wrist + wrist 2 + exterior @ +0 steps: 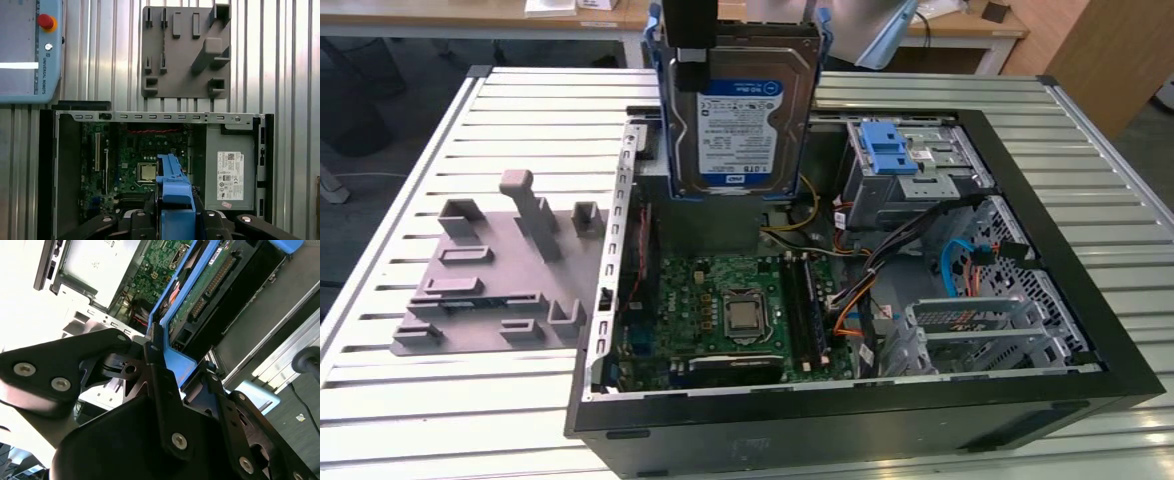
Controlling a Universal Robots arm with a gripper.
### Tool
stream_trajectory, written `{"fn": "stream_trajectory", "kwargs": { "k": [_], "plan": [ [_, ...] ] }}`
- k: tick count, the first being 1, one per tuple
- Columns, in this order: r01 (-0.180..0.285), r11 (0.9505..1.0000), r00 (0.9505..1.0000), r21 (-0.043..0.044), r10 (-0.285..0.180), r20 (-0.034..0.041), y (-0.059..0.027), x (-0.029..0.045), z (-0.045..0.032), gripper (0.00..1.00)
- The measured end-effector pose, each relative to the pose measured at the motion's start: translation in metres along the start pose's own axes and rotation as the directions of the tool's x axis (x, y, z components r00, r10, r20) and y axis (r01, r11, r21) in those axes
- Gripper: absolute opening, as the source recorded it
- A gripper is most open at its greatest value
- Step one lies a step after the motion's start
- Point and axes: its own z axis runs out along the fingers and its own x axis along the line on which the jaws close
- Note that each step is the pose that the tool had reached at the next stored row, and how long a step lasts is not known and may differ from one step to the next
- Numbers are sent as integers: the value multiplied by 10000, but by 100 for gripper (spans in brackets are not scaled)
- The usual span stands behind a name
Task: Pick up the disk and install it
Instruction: 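Pick up the disk, then insert the disk into the insertion slot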
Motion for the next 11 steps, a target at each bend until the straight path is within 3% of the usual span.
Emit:
{"fn": "stream_trajectory", "kwargs": {
  "k": [11],
  "plan": [
    [0,10000,10000,1,0,1,-140,34,5,36]
  ]
}}
